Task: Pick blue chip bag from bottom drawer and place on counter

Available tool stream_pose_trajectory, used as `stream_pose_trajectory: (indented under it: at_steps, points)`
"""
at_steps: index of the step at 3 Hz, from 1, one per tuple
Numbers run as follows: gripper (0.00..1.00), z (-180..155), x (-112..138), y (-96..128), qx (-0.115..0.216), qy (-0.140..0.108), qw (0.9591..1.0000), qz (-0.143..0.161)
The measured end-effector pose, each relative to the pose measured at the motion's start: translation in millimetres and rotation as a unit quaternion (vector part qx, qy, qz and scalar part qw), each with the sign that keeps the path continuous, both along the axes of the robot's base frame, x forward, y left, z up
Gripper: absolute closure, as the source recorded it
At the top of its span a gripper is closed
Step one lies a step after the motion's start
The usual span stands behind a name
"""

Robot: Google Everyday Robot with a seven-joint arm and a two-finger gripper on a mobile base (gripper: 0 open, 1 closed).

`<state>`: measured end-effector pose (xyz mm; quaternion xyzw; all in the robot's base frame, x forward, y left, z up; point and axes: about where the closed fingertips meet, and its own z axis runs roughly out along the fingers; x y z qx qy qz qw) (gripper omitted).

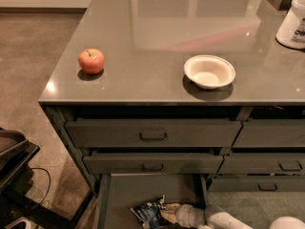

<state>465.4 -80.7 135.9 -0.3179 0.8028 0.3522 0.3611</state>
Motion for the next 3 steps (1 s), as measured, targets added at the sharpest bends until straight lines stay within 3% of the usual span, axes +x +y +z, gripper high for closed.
stream_pose_trajectory:
  at_steps: [1,2,3]
  points:
    - [1.0,0.1,0.0,0.0,0.0,0.0,1.0,0.0]
    - [1.0,13.6,0.1,3.8,0.01,-0.008,0.9999,0.009]
    - [1.0,49.0,2.7,0.6,-0.002,-0.021,0.9997,0.01]
